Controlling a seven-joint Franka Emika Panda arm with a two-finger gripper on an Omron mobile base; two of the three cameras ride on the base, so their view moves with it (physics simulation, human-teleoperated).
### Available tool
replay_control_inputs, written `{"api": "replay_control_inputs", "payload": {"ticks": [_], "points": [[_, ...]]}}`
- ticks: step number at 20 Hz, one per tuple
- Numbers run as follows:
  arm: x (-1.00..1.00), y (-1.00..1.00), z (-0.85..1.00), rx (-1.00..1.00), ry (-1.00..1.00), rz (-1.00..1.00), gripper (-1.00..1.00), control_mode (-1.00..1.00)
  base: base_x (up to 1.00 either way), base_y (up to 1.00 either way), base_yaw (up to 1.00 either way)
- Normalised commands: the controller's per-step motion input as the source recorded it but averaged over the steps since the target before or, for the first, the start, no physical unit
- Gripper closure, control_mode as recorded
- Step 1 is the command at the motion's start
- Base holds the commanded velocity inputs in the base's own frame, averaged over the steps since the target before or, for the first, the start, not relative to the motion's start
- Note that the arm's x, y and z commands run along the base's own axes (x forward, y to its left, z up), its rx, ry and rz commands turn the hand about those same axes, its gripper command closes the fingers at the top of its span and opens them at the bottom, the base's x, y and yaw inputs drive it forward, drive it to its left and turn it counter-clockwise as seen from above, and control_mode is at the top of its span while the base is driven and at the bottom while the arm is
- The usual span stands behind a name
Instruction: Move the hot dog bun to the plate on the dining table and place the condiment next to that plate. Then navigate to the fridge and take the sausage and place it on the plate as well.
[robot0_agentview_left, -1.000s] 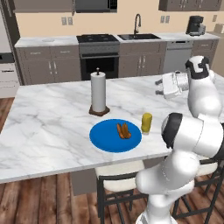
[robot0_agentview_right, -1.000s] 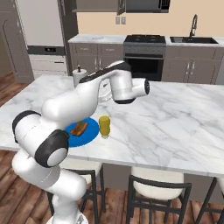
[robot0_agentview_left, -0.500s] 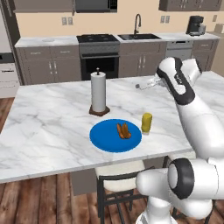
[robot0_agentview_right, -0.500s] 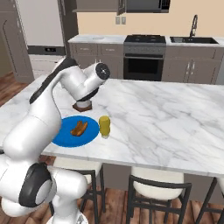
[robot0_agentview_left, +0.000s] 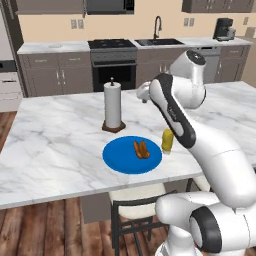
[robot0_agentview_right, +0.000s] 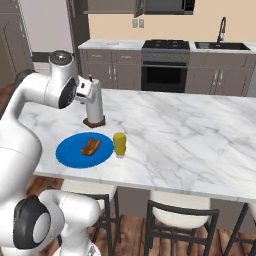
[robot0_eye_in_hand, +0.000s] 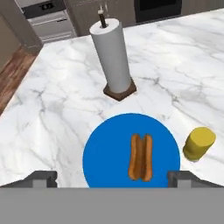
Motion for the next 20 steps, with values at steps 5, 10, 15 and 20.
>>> {"api": "replay_control_inputs", "payload": {"ticks": [5,10,15,20], "points": [[-0.92,-0.01,-0.01,-0.21,0.21,-0.10,-1.00,-1.00,0.00,0.00,0.00],[-0.79,-0.03,-0.04,-0.21,0.07,-0.01,-1.00,-1.00,0.00,0.00,0.00],[-0.58,0.00,-0.02,-0.14,-0.03,0.03,-1.00,-1.00,0.00,0.00,0.00],[-0.36,0.00,-0.14,0.00,-0.01,0.01,-1.00,-1.00,0.00,0.00,0.00]]}}
